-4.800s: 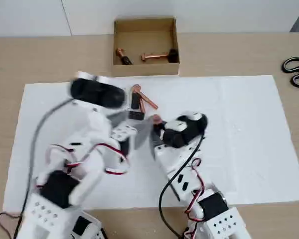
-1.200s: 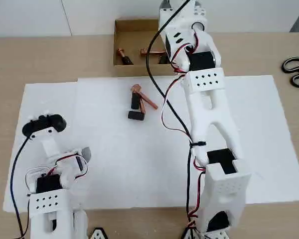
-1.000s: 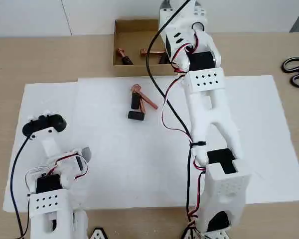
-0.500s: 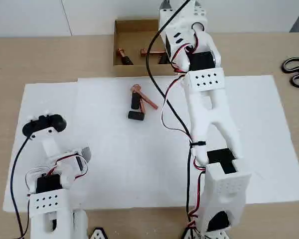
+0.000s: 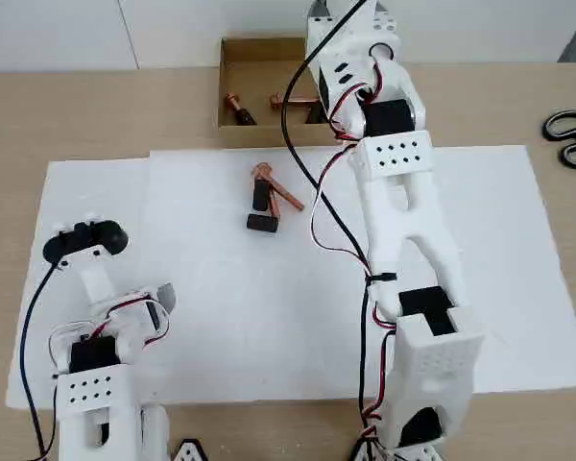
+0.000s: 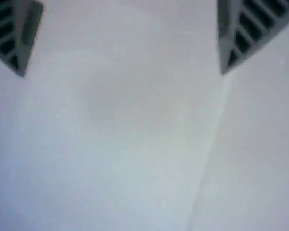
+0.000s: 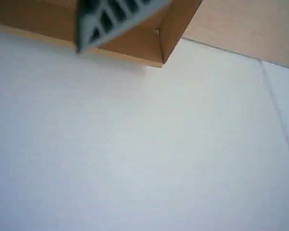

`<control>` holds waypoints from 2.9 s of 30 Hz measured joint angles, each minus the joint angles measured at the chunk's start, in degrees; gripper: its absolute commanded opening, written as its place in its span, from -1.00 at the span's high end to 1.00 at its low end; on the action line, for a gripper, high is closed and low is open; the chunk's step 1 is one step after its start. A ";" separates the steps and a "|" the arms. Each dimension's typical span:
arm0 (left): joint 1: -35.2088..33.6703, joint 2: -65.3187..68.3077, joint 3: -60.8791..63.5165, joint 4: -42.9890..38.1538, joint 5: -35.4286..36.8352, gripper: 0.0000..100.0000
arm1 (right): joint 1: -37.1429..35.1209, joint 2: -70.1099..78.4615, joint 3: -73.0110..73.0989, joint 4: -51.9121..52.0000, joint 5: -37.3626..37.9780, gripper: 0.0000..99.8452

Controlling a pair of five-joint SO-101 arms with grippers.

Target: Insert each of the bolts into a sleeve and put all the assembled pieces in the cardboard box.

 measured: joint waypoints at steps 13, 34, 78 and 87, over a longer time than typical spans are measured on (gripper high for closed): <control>0.00 0.00 0.00 0.00 0.00 0.51 | 0.00 0.00 0.00 0.00 0.00 0.58; 0.00 0.00 0.00 0.00 0.00 0.51 | 0.00 0.00 0.00 0.00 0.00 0.58; 0.00 0.00 0.00 0.00 0.00 0.51 | 0.09 -13.63 -0.53 31.56 0.00 0.58; 0.26 0.00 0.00 0.00 0.00 0.51 | 1.05 -14.42 -0.53 47.65 0.00 0.58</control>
